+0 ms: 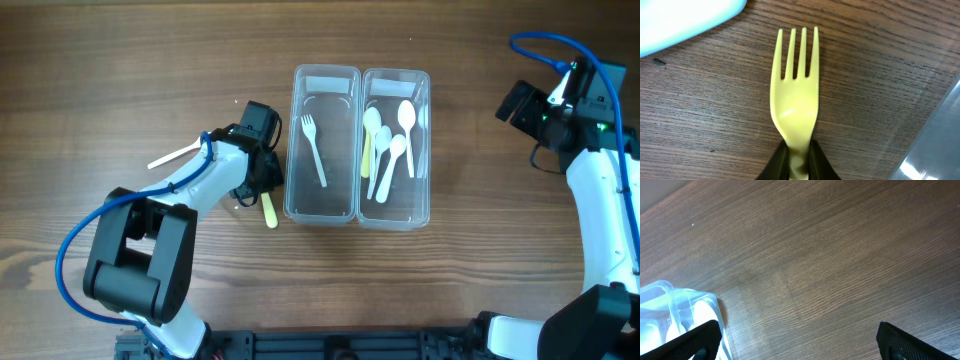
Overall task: Pack container
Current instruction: 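Carry the yellow fork into the left container and release it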
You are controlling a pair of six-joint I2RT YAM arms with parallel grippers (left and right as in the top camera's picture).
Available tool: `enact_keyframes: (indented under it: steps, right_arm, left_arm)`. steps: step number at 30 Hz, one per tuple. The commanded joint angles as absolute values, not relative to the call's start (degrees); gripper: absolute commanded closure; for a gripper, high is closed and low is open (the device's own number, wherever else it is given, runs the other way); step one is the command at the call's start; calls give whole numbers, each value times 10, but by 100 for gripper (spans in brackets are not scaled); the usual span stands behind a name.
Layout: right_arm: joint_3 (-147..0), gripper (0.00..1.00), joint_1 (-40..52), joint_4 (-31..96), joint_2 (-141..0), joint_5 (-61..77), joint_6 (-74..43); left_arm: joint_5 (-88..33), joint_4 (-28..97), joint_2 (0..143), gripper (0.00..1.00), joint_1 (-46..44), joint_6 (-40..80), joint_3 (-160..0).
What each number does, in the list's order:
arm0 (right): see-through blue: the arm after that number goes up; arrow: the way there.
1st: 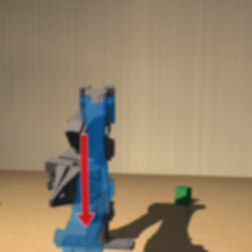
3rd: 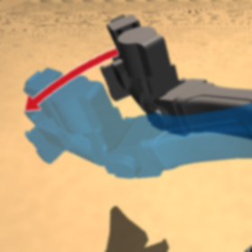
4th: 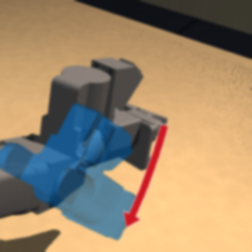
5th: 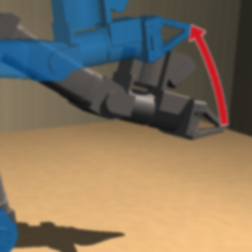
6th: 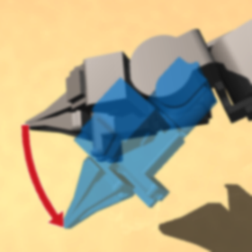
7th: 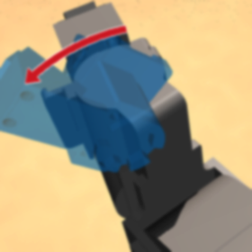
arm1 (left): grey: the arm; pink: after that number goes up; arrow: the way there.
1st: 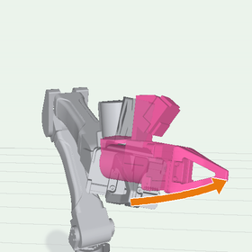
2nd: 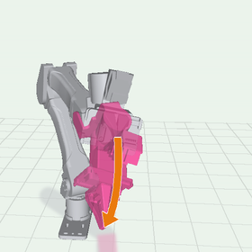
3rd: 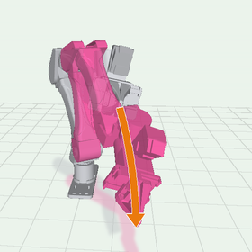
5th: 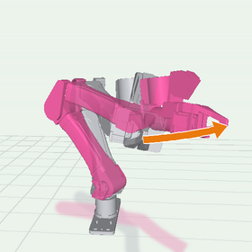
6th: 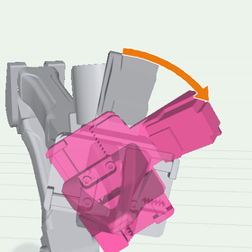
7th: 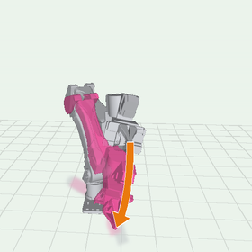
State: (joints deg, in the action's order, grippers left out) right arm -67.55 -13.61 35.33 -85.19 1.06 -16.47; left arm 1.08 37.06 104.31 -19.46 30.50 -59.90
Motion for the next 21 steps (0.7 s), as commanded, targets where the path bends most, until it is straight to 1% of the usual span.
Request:
enact_keyframes:
  steps: [1,4,8,10,15,17,19,21]
  right_arm:
    - [-679,0,-136,352,-857,15,-167]
    - [-679,0,-136,352,-857,15,-167]
    - [-679,0,-136,352,-857,15,-167]
    - [-679,0,-136,352,-857,15,-167]
    - [-679,0,-136,352,-857,15,-167]
    - [-679,0,-136,352,-857,15,-167]
    - [-679,0,-136,352,-857,15,-167]
    - [-679,0,-136,352,-857,15,-167]
  left_arm:
    - [20,375,1038,93,-196,302,-605]
    - [20,407,1004,96,-187,283,-626]
    - [20,477,936,96,-181,220,-715]
    - [18,490,904,96,-191,189,-759]
    - [9,455,866,96,-250,109,-785]
    - [9,444,875,96,-272,69,-784]
    - [9,431,900,96,-301,5,-783]
    - [10,413,934,96,-320,-13,-783]
